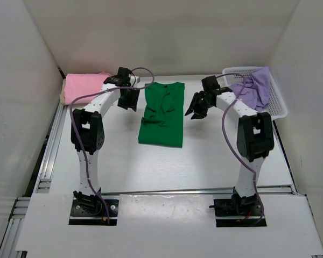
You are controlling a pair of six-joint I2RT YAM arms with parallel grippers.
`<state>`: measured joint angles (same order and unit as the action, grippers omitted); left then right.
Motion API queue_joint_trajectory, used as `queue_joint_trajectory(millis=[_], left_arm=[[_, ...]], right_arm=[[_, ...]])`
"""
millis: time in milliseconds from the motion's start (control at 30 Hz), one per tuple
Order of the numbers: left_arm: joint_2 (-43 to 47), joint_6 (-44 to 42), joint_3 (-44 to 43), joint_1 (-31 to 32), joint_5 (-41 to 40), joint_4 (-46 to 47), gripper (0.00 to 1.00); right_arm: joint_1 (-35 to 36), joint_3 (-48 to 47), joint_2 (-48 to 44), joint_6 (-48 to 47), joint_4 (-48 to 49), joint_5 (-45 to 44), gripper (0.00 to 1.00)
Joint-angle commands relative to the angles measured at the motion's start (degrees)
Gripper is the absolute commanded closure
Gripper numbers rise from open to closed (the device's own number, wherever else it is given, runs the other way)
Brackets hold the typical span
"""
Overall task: Fold and stack the t-shirts
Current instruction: Fold the folded rectangular tshirt in 1/3 of the way, then grab one side of the 2/3 rectangular tshirt with both arms
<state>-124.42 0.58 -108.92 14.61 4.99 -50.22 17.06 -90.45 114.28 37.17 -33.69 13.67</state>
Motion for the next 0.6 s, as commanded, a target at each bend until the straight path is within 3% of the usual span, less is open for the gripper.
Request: queue_joint_trajectory(millis=[0,133,233,400,567], left_arm=[[9.6,-0.6,5.6,8.4,-6.7,3.6,0.46],[11.0,-0.6,7.8,12.5,0.2,2.3,0.55],[8.4,-0.6,6.1,14.0,2.6,0.4,0.68],[-1.1,-0.6,-0.5,14.6,1.0,-3.0,0.80],[-6.1,-0.6,-7.4,14.0,-5.8,-0.1,0.80]], right_arm=[[2.8,8.8,-6.4,0.9,2.0,1.3,0.59],[4.8,16.7,-9.2,6.1,9.2,6.1,0.77],[6.5,20.1,-9.9,8.3,12.9,6.7,0.88],[7.9,20.8,-7.3,11.6,15.5,9.5,0.95],[7.9,22.6,-4.9,13.1,16.6,9.4,0.96]])
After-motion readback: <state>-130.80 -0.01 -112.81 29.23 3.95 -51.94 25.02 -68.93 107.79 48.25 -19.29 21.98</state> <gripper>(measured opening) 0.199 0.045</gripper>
